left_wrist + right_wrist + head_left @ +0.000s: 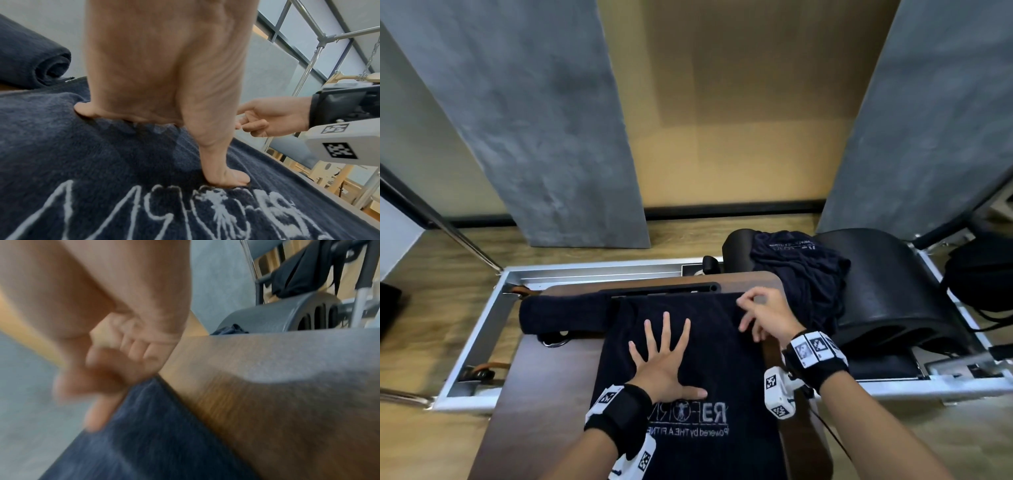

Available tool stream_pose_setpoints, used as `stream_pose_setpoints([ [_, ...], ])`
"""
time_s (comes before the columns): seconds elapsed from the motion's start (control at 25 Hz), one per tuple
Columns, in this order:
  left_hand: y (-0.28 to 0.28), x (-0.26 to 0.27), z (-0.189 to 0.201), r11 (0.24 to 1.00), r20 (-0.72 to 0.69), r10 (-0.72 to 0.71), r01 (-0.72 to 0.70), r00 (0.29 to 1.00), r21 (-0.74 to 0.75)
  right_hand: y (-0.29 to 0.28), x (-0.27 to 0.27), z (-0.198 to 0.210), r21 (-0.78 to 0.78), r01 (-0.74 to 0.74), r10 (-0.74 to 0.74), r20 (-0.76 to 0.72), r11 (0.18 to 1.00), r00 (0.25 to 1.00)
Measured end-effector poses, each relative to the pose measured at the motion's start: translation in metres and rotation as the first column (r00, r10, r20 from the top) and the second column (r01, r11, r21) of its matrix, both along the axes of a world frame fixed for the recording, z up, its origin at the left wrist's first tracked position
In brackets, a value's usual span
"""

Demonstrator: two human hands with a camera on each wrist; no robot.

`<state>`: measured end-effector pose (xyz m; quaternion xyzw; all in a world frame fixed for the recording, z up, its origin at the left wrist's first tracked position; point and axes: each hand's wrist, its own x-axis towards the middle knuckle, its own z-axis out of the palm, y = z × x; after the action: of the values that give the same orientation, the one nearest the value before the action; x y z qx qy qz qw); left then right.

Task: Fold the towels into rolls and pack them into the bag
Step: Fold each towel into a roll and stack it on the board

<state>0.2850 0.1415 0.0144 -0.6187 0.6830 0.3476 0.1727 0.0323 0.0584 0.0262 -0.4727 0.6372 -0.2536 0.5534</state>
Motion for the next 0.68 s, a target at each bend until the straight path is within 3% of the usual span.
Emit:
stream_pose_setpoints([
  [0.08, -0.001, 0.000, -0.003, 1.000, -0.022, 0.001, -0.001, 1.000, -0.029, 0.020, 0.010, 0.002, 0.084, -0.275, 0.263, 0.131, 0.958, 0.956],
  [0.12, 0.000, 0.000, -0.004, 0.999, -0.038, -0.001, 0.000, 0.999, -0.045, 0.028, 0.012, 0.001, 0.097, -0.337, 0.325, 0.124, 0.936, 0.938],
  [0.24, 0.002, -0.001, -0.009, 0.992, -0.107, -0.032, 0.018, 0.994, -0.127, 0.039, 0.007, -0.005, 0.078, -0.215, 0.215, 0.006, 0.974, 0.977],
  [0.36, 0.008, -0.011, -0.016, 0.945, -0.212, -0.025, -0.046, 0.977, -0.323, 0.039, -0.009, -0.010, 0.039, -0.111, 0.114, -0.100, 0.993, 0.988],
  [0.52, 0.000, -0.010, -0.013, 0.755, -0.369, 0.199, -0.382, 0.908, -0.533, 0.040, -0.022, -0.017, 0.038, -0.073, 0.077, -0.103, 0.997, 0.992],
  [0.68, -0.019, 0.015, -0.006, 0.695, -0.240, 0.413, -0.474, 0.879, -0.540, 0.038, -0.022, -0.019, 0.037, -0.049, 0.053, -0.119, 0.998, 0.991],
])
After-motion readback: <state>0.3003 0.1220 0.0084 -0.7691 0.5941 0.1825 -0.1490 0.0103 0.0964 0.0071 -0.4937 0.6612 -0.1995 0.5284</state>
